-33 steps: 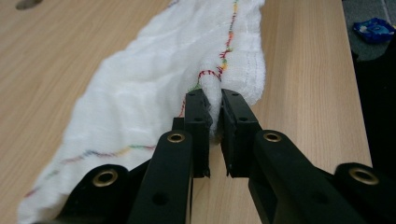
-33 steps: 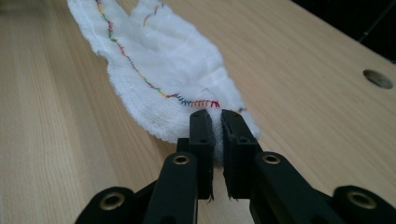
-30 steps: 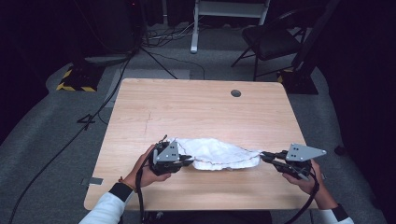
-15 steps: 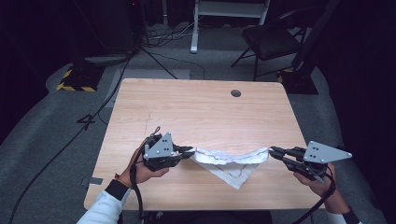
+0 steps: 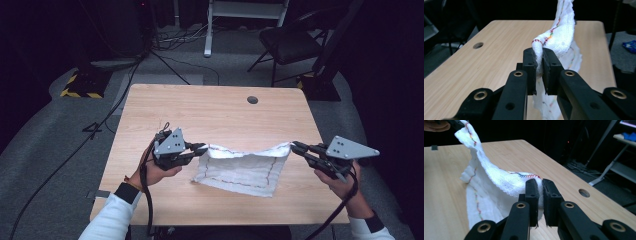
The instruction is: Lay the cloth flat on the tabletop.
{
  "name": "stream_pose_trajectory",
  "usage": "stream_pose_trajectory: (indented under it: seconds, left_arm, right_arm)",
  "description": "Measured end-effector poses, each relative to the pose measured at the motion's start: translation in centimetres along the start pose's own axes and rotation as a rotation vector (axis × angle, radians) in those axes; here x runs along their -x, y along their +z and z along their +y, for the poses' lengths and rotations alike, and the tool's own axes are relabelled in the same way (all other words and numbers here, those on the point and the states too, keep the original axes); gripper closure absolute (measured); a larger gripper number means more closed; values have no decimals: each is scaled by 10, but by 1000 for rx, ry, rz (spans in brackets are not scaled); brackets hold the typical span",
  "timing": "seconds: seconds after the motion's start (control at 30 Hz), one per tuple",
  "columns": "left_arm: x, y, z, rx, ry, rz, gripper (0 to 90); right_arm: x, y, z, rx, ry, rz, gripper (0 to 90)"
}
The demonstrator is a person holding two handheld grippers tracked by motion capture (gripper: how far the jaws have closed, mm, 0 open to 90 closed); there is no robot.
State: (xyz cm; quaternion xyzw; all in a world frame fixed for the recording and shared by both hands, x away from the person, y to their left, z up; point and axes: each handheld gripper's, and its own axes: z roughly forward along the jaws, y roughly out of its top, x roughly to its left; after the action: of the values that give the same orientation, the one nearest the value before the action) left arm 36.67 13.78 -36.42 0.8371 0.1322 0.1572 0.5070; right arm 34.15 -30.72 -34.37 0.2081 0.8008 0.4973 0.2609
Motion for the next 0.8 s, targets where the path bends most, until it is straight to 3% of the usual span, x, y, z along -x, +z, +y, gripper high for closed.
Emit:
stream_pose_trajectory:
  seconds: [0.2, 0.23, 0.33, 0.37, 0.43, 0.53, 0.6, 0.73, 0.8]
  left_arm:
    - [-32, 24, -16, -46, -72, 48, 822]
    - [-37, 28, -19, -56, -84, 56, 821]
    - [-53, 41, -28, -88, -111, 82, 821]
    - [-58, 45, -31, -98, -121, 89, 820]
    - [-67, 54, -38, -115, -141, 97, 821]
    - [-79, 67, -47, -148, -166, 127, 820]
    - [-88, 75, -52, -161, -190, 136, 820]
    - [-102, 89, -58, -196, -213, 165, 820]
    - [-108, 96, -60, -219, -223, 170, 819]
  right_arm:
    - [24, 46, -8, -86, 51, -8, 836]
    - [33, 61, -11, -108, 64, -10, 835]
    - [42, 75, -13, -132, 75, -24, 835]
    - [50, 88, -14, -155, 83, -25, 835]
    - [53, 95, -15, -169, 72, -40, 835]
    - [65, 125, -20, -231, 94, -49, 835]
    - [68, 132, -22, -241, 106, -49, 835]
    - [77, 163, -31, -298, 128, -64, 835]
    - [78, 168, -33, -308, 136, -70, 835]
